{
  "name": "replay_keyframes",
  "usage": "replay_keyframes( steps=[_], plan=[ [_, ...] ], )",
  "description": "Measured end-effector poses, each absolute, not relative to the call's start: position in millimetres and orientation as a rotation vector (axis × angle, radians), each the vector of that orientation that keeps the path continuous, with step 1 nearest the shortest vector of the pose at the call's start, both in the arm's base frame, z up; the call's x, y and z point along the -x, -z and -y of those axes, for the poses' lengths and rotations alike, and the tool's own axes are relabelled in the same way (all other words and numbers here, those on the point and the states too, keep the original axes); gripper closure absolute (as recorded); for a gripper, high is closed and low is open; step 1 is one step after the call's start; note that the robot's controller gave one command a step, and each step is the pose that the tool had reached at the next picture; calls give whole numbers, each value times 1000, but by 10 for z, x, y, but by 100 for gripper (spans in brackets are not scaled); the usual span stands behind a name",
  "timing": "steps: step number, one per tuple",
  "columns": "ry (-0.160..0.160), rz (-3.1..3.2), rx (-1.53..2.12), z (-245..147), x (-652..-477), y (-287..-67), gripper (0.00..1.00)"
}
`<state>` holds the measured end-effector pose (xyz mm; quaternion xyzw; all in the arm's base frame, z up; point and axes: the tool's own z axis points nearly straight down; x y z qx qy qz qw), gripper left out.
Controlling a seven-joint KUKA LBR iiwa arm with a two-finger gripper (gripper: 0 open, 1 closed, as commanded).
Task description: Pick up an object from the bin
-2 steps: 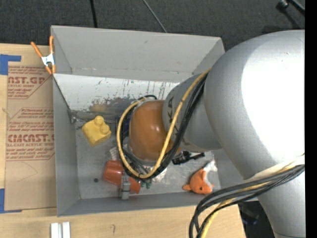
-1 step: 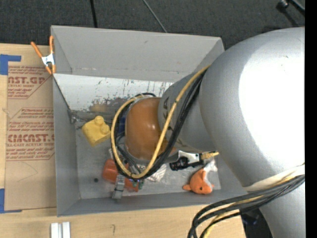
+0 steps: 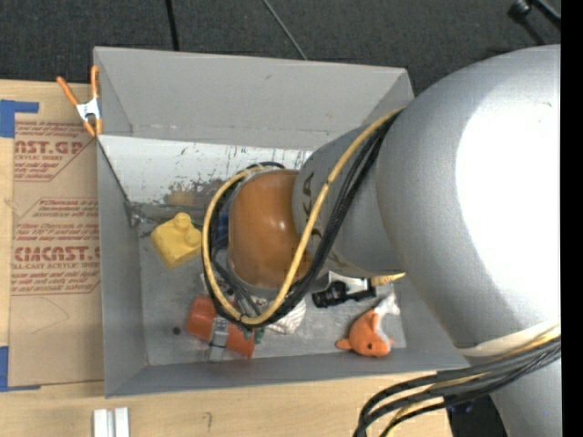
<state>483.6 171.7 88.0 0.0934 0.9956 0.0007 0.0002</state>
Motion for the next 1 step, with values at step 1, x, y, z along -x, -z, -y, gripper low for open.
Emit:
replay_keyframes(
  steps=[1],
  plan=[
    [-6, -3124, -310, -1664, -4846, -670, 100]
  ],
)
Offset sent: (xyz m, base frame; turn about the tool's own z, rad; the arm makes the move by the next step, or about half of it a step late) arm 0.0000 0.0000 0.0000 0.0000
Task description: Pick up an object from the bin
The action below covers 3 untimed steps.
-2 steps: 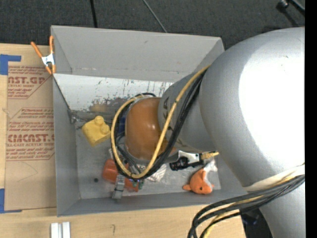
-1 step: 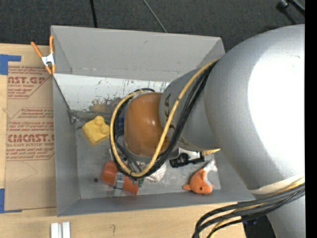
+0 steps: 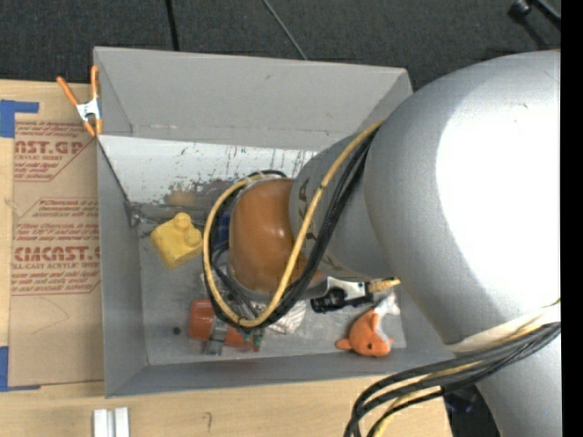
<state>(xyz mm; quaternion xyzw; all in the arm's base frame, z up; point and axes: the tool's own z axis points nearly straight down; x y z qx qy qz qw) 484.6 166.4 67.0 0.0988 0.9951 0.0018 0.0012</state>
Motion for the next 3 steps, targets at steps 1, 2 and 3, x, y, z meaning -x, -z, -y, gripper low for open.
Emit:
replay_keyframes(
  steps=[1, 2, 3],
  plan=[
    [-6, -3124, -310, -1664, -4846, -670, 100],
    [0, -3131, -311, -1656, -4824, -732, 100],
    [4, -3136, -312, -1649, -4810, -957, 100]
  ],
)
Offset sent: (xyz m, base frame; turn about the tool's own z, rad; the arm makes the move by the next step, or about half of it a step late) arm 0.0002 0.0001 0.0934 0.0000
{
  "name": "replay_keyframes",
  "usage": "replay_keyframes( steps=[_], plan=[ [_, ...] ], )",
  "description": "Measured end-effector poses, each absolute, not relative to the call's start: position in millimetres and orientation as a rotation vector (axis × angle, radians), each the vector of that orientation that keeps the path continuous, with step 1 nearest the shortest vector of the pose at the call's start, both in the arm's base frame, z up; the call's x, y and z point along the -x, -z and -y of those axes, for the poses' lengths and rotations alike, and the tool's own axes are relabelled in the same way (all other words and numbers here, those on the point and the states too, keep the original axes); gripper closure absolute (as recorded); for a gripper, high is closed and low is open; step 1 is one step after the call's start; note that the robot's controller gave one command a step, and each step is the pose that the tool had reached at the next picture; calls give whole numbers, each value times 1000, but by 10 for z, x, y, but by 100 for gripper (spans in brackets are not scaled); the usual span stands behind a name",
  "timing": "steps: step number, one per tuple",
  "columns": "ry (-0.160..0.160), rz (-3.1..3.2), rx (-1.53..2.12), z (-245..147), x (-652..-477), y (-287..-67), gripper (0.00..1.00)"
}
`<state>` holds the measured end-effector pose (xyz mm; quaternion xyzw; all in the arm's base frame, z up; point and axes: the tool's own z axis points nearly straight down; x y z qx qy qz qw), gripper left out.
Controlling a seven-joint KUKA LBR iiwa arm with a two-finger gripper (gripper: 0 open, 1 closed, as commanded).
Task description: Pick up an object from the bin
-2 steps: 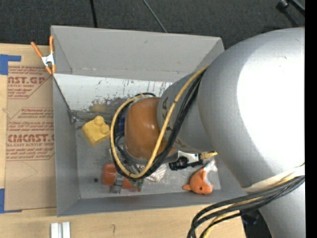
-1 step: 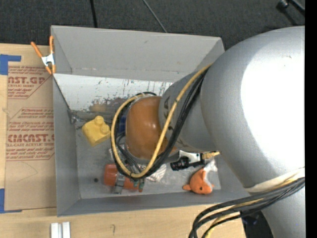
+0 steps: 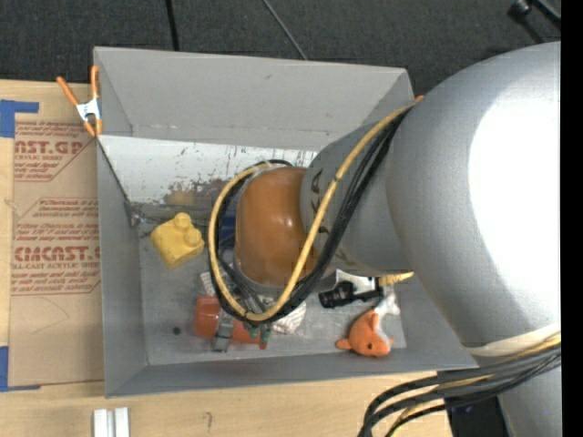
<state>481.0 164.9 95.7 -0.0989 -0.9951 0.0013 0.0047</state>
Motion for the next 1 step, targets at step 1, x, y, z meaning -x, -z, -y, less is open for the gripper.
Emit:
replay_keyframes(
  steps=[1],
  plan=[
    [1, 3125, 310, -1656, -4830, -1174, 100]
  ],
)
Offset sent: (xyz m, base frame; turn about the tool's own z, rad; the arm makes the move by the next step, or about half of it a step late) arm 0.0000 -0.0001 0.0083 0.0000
